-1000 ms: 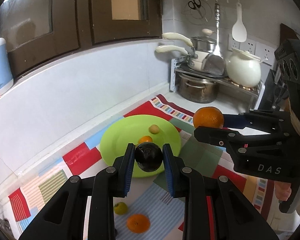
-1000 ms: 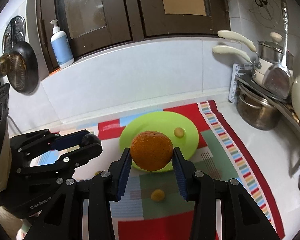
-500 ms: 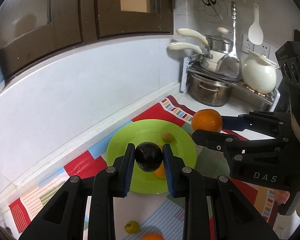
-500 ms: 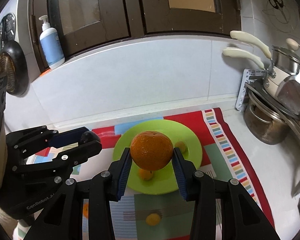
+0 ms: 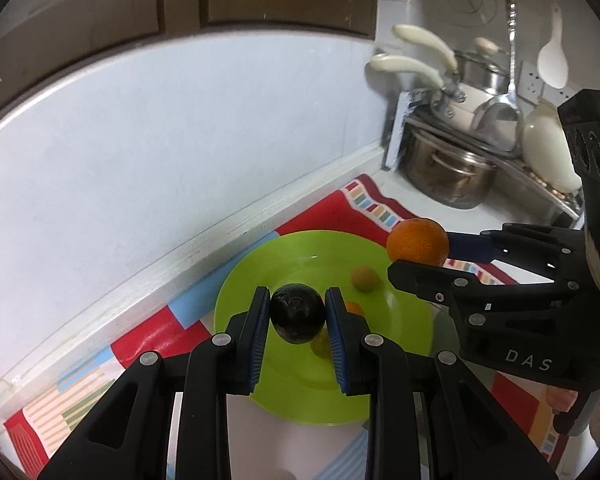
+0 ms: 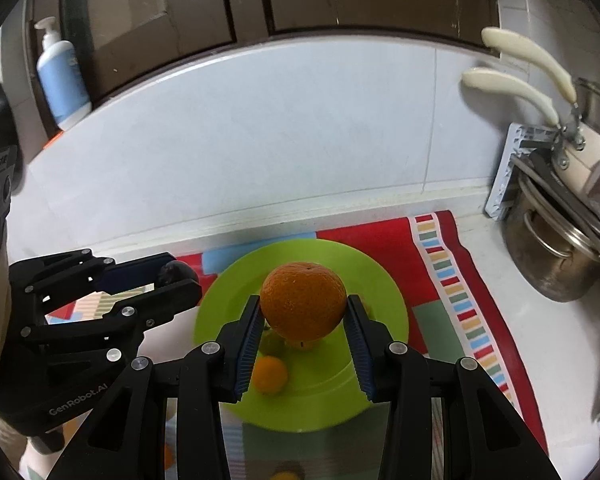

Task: Organize fruits
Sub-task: 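Carry the plum and the orange up and over onto the green plate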

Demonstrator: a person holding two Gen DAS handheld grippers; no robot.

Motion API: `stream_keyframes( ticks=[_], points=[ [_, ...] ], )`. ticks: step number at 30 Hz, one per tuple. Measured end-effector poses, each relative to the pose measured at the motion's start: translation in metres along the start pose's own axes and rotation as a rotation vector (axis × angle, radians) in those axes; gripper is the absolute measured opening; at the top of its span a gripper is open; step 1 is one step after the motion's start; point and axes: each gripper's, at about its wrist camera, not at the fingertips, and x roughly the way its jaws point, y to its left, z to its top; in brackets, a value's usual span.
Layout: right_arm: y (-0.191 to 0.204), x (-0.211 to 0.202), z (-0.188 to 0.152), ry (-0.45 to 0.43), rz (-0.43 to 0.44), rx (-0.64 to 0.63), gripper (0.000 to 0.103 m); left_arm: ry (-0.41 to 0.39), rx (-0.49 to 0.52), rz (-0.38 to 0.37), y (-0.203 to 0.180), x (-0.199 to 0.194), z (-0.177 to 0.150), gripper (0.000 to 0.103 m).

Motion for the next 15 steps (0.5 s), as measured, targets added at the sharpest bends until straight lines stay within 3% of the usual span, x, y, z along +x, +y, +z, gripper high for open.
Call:
stream_keyframes(
  ticks=[15],
  points=[
    [-0.025, 0.071, 0.013, 0.104, -0.003, 0.012, 0.042, 0.13, -0.018, 0.017, 0.017, 0.079, 0.008, 0.028]
  ],
)
